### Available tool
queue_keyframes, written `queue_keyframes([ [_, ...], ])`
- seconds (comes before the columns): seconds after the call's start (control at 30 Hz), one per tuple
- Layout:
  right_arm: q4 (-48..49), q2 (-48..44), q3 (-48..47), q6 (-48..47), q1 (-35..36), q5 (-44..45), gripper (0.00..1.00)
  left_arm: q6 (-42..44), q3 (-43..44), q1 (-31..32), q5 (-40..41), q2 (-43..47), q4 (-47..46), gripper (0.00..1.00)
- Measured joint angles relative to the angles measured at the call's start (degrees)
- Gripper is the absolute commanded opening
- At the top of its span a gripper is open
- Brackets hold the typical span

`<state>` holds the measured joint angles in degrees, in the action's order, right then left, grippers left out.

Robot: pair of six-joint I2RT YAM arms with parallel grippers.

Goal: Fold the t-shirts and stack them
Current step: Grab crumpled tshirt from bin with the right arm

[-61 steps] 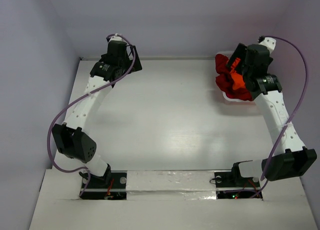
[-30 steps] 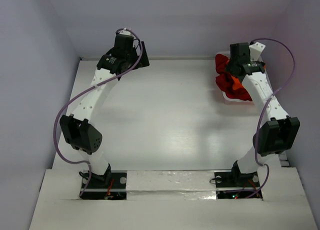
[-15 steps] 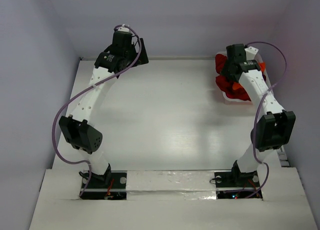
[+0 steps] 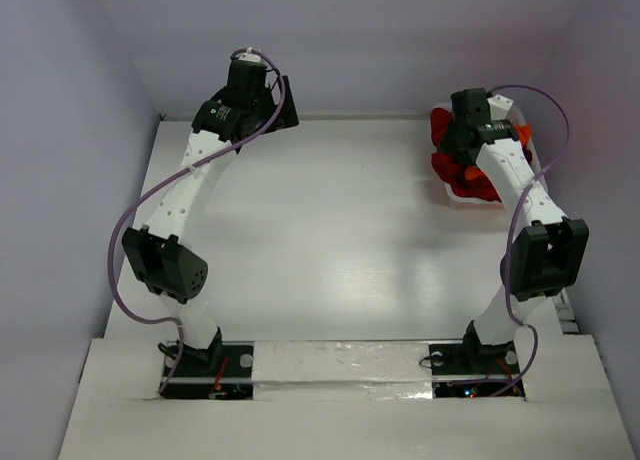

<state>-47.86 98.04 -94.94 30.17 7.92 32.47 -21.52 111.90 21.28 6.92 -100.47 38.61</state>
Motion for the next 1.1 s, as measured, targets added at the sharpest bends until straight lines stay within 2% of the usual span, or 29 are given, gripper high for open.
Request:
queue_keyframes([
  [1.1,0.04,4.96,-0.42,2.58,-0.79,-1.84,0.94,0.0,0.33,0.0,0.0,-1.05,0.46,0.99],
])
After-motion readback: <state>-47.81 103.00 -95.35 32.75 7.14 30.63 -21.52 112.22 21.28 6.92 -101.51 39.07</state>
